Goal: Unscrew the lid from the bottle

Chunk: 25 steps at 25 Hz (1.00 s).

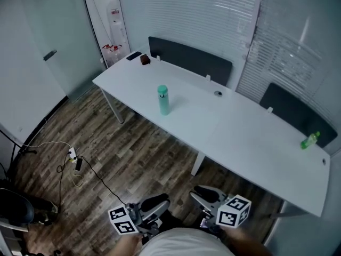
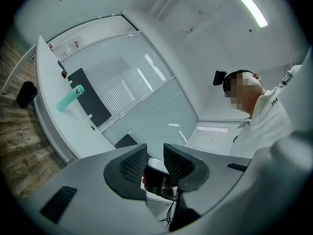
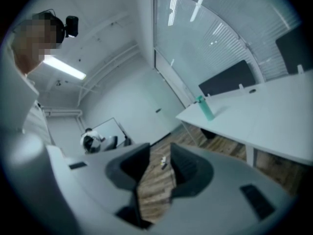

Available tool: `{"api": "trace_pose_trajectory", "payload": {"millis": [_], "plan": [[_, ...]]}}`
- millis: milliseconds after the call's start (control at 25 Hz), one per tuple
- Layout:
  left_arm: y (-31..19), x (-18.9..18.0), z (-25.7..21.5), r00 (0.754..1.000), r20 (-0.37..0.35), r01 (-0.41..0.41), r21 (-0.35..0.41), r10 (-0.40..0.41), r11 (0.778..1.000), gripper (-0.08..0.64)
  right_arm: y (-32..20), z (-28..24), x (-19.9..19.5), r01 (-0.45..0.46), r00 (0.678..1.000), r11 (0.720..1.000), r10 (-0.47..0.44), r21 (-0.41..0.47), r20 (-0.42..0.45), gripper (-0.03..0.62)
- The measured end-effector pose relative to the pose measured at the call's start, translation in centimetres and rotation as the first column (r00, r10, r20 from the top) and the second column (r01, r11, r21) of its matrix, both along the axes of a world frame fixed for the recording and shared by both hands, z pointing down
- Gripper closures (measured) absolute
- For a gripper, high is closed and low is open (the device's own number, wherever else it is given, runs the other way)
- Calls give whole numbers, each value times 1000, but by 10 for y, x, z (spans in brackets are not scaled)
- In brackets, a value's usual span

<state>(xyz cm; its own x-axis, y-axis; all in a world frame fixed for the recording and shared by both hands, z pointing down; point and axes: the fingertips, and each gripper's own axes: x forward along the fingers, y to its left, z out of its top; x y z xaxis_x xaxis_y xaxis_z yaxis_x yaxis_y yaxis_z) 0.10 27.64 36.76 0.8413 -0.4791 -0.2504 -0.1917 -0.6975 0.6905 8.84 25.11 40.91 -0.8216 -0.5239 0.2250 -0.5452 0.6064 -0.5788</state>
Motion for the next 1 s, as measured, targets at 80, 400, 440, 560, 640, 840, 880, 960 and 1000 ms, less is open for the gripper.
{"api": "trace_pose_trajectory", "payload": {"millis": [80,400,440,560,640,840,880,960,1000], "plan": [[-13,-13,0,1000,1,-5,2,5,1000,457,-13,0,-13,-3,1000,1000,3,-1,-6,465],[-50,-66,3,1000,1,-1,-5,1,1000,457,-53,-1,-68,8,1000,1000,-8,-3,-14,465],[-53,-72,5,1000,0,0,-6,0,1000,457,-56,0,-75,10,1000,1000,-10,-3,-16,466],[-61,-88,8,1000,0,5,-7,-5,1000,457,-65,2,-92,13,1000,1000,-13,-3,-18,465],[-68,-95,10,1000,0,10,-6,-10,1000,457,-72,3,-100,14,1000,1000,-14,-1,-17,465],[-83,-109,13,1000,-3,25,-14,-25,1000,457,-86,7,-111,15,1000,1000,-15,-12,-24,465],[-86,-110,14,1000,-3,28,-16,-28,999,457,-89,7,-112,16,1000,1000,-16,-14,-26,465],[-92,-111,15,999,-3,32,-21,-32,999,457,-96,8,-113,16,1000,1000,-16,-15,-26,465],[-96,-111,15,999,-3,33,-23,-33,999,457,-101,8,-112,15,1000,1000,-15,-14,-26,465]]}}
